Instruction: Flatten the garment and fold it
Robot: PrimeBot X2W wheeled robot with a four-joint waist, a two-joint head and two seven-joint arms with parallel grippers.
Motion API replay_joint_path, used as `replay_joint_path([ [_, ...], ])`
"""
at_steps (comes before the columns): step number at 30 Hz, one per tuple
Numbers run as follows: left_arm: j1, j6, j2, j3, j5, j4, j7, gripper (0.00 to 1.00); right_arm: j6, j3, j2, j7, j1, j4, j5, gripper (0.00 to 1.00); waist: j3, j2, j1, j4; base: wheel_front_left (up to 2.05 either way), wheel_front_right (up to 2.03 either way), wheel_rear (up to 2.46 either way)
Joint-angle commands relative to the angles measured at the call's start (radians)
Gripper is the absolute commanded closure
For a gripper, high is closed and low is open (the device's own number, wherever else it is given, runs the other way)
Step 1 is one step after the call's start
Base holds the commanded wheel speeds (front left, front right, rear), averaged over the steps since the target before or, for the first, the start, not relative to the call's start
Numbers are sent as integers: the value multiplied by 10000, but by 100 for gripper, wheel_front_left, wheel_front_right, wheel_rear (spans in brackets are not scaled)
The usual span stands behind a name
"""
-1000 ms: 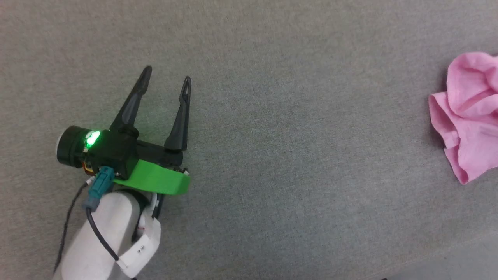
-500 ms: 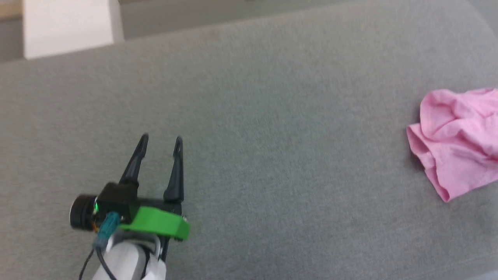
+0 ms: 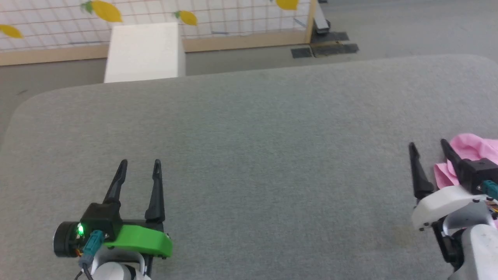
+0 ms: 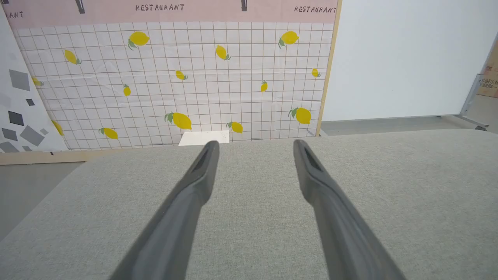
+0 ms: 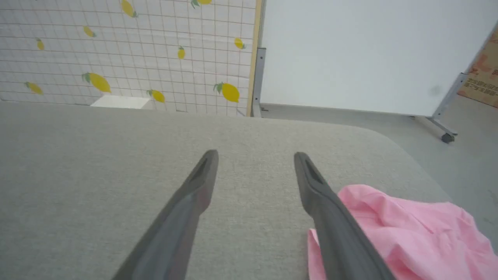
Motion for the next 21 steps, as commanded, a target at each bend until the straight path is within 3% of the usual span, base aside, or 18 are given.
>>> replay_joint_path([
  [1, 196, 34, 80, 79, -83, 36, -51, 0, -17, 75, 185, 124, 288, -445, 54, 0, -575, 69, 1, 650, 0, 0, 0],
  [11, 862, -40, 157, 344, -147, 365, -52, 0, -17, 544, 890, 780, 1989, -2757, 38, 0, -1114, 69, 1, 934, 0, 0, 0],
  [21, 1359, -215, -9, 155, -201, 675, -52, 0, -17, 711, 1181, 1005, 3291, -3959, 162, 0, -1441, 69, 1, 820, 0, 0, 0],
])
